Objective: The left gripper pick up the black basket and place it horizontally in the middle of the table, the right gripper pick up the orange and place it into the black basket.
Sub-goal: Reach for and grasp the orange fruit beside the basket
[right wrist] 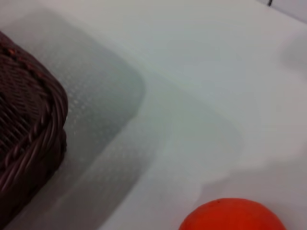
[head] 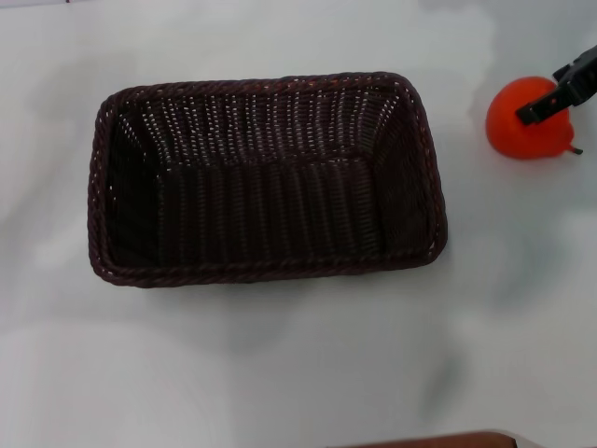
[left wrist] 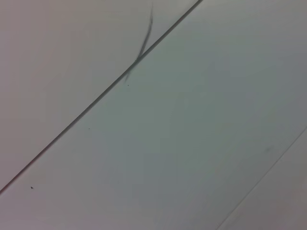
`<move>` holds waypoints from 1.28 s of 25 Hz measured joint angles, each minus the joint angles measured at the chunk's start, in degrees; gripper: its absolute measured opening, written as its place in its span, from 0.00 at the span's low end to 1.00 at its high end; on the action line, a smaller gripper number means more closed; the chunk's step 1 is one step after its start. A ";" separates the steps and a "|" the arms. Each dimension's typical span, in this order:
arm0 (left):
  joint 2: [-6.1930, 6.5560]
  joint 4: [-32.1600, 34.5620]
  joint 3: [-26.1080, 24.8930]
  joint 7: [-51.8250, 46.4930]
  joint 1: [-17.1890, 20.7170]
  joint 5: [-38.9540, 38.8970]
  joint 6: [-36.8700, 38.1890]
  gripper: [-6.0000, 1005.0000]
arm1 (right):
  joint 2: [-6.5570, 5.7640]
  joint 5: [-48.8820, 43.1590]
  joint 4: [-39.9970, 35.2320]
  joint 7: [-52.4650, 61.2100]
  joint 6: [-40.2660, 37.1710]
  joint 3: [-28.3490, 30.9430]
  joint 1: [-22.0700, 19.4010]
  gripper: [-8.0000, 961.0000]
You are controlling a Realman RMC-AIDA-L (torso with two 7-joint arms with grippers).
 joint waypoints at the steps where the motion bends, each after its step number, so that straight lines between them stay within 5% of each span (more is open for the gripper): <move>1: 0.00 0.04 0.01 0.00 -0.09 0.00 0.07 0.89 | 0.10 -0.06 -0.91 -0.21 -0.63 -0.21 0.20 0.89; 6: 0.05 0.65 0.06 -0.02 -0.49 0.02 0.21 0.88 | 0.25 -0.55 -4.54 -1.20 -3.05 -0.82 1.49 0.89; 16: 0.09 1.54 0.09 -0.03 -0.65 0.02 0.30 0.88 | 0.95 -0.37 -4.69 -3.23 -4.90 -0.50 1.37 0.64; 24: 0.14 1.46 0.06 -1.19 -0.77 -0.05 -0.12 0.88 | 1.01 0.27 -3.55 -3.61 -4.74 1.16 1.59 0.33; 32: 0.18 1.49 -0.01 -1.35 -0.54 -0.10 -0.23 0.88 | 0.33 21.99 1.32 -7.32 -2.15 10.51 -1.75 0.17</move>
